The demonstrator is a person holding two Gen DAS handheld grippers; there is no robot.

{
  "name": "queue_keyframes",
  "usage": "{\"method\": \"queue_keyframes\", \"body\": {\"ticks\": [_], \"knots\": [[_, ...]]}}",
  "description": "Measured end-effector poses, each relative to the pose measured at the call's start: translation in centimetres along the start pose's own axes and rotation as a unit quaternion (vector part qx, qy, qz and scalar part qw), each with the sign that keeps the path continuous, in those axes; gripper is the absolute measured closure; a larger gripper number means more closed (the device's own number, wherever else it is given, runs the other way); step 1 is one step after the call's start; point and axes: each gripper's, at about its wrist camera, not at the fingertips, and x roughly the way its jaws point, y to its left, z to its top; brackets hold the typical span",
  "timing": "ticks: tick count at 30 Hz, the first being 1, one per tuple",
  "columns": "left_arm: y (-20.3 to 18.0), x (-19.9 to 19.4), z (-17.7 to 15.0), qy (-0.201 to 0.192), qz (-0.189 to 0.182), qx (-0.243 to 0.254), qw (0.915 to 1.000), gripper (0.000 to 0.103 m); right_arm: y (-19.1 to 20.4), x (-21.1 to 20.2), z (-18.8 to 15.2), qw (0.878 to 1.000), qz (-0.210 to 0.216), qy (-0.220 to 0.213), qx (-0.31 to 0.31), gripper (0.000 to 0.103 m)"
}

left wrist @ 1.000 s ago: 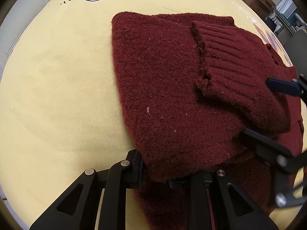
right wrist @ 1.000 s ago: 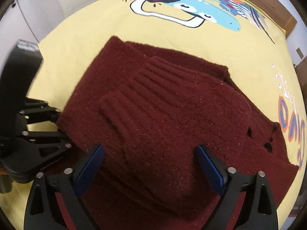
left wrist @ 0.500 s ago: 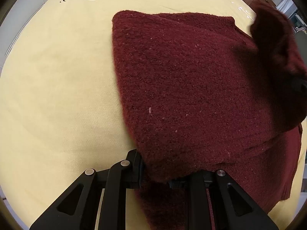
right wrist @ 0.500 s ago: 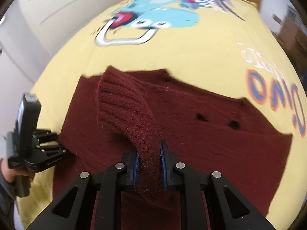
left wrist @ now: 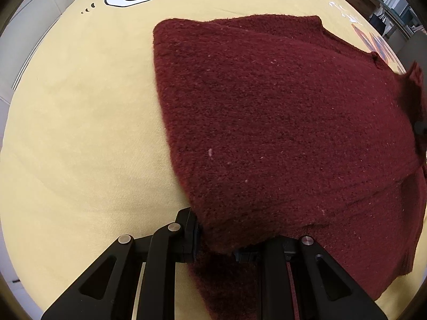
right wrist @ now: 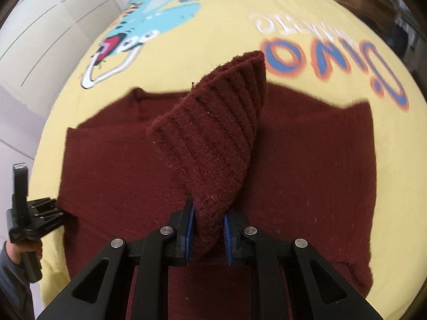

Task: Fold small clothes
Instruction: 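Lay the cuff flat on the sweater body and open both tools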

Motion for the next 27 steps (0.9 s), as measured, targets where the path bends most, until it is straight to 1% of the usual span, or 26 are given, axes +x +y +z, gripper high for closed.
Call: {"method": "queue_keyframes", "body": {"ticks": [2, 6, 9, 11, 16, 20, 22, 24, 25, 27], "knots": [[-0.1, -0.1, -0.1, 0.0, 0.003, 0.003, 1.0, 0.087, -0.6, 0.3, -0.7, 1.0, 0.001, 0.004, 0.012, 0.084], [0.0, -0.3, -0.4, 0.0, 0.007, 0.007, 1.0, 0.087, -2.5, 0.3, -1.5, 0.999, 0.0, -0.002, 0.046, 0.077], [-0.1, -0.7, -1.0, 0.0, 0.008, 0.009, 0.9999, 0.087, -3.9, -0.1, -1.9, 0.998, 0.001, -0.006, 0.064, 0.076], [-0.2, -0.7, -1.1, 0.0, 0.01, 0.011, 0.9999, 0.087, -4.8, -0.7, -2.2, 0.998, -0.017, -0.009, 0.066, 0.076], [-0.7, -0.9, -1.1, 0.0, 0.019, 0.016, 0.9997, 0.087, -6.7, -1.0, -3.2, 0.997, -0.025, 0.004, 0.071, 0.077], [-1.1, -1.3, -1.4, -0.003, 0.019, 0.011, 0.9998, 0.087, -7.4, -1.3, -3.7, 0.996, -0.028, 0.008, 0.079, 0.077], [-1.8, -2.3, -2.2, -0.007, 0.02, 0.012, 0.9997, 0.086, -7.4, -1.6, -3.8, 0.997, -0.039, 0.009, 0.073, 0.076], [-1.0, -2.2, -2.6, -0.011, 0.019, 0.011, 0.9997, 0.086, -7.2, -1.8, -3.8, 0.995, -0.076, 0.018, 0.056, 0.074], [-0.9, -2.4, -2.7, -0.012, 0.018, 0.008, 0.9997, 0.086, -7.2, -1.8, -3.9, 0.995, -0.084, 0.019, 0.05, 0.074], [-0.9, -2.9, -3.0, -0.012, 0.017, 0.005, 0.9998, 0.086, -7.3, -2.4, -4.1, 0.995, -0.086, 0.017, 0.05, 0.072]]}}
